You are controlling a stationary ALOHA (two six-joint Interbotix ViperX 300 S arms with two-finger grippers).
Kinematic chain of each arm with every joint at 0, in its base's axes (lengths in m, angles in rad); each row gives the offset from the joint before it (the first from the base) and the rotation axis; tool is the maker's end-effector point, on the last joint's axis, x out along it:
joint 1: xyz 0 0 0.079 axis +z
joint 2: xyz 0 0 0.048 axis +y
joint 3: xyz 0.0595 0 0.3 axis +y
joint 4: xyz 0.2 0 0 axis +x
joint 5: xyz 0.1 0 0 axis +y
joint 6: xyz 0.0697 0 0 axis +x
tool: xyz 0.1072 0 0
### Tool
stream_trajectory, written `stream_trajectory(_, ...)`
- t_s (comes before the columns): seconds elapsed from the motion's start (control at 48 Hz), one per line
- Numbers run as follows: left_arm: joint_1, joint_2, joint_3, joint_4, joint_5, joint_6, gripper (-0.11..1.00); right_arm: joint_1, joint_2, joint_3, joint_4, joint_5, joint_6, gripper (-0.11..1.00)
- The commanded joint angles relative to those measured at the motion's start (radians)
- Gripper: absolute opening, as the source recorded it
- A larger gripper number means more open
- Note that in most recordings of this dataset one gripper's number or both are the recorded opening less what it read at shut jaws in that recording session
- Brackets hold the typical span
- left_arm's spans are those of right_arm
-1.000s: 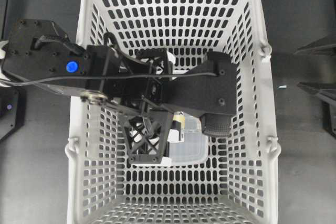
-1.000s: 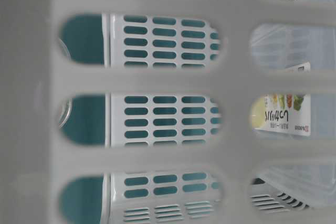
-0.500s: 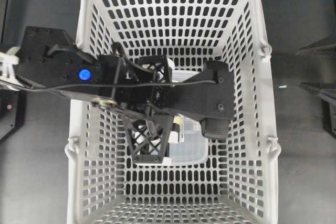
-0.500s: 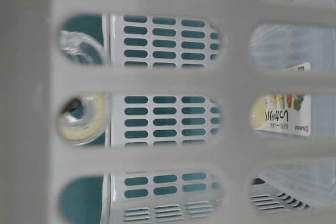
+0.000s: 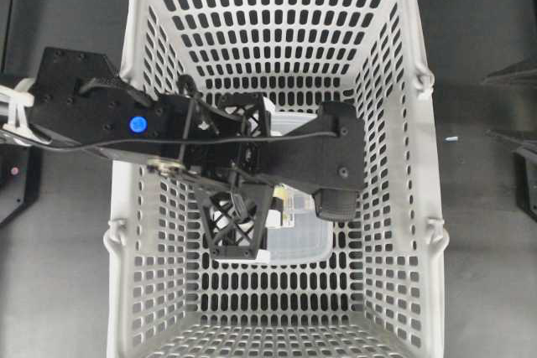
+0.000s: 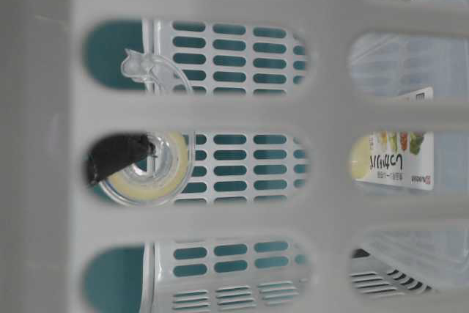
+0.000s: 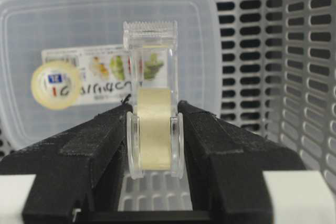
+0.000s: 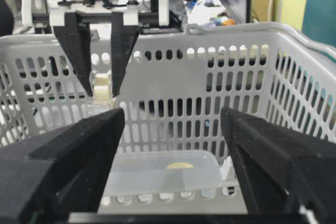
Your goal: Pick up the tape dispenser from the shopping basket with the left arm.
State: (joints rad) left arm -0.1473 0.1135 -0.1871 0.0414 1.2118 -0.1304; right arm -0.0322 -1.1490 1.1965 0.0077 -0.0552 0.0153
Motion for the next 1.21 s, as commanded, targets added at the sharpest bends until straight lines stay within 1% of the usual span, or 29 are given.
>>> stream_trajectory(0.0,0.000,-0.031,-0.008,0.003,-0.014,0.002,0.29,0.002,0.005,-0.005,0.005,0.006,0.002,0.71)
stream_trajectory(0.437,-0.002,-0.031,0.005,0.003,-0.018,0.002,0.29,0.000,-0.008,-0.005,0.005,0.031,0.003,0.71)
stream_trajectory(0.708,0.000,-0.031,0.009,0.003,-0.052,0.003,0.29,0.002,-0.009,-0.003,0.005,0.049,0.003,0.71)
stream_trajectory(0.895,0.000,-0.031,0.020,0.003,-0.055,0.003,0.29,0.000,-0.029,-0.003,0.005,0.055,0.002,0.71)
stream_trajectory(1.187,-0.005,-0.032,0.025,0.003,-0.057,0.002,0.29,0.000,-0.083,-0.002,0.005,0.156,0.003,0.71)
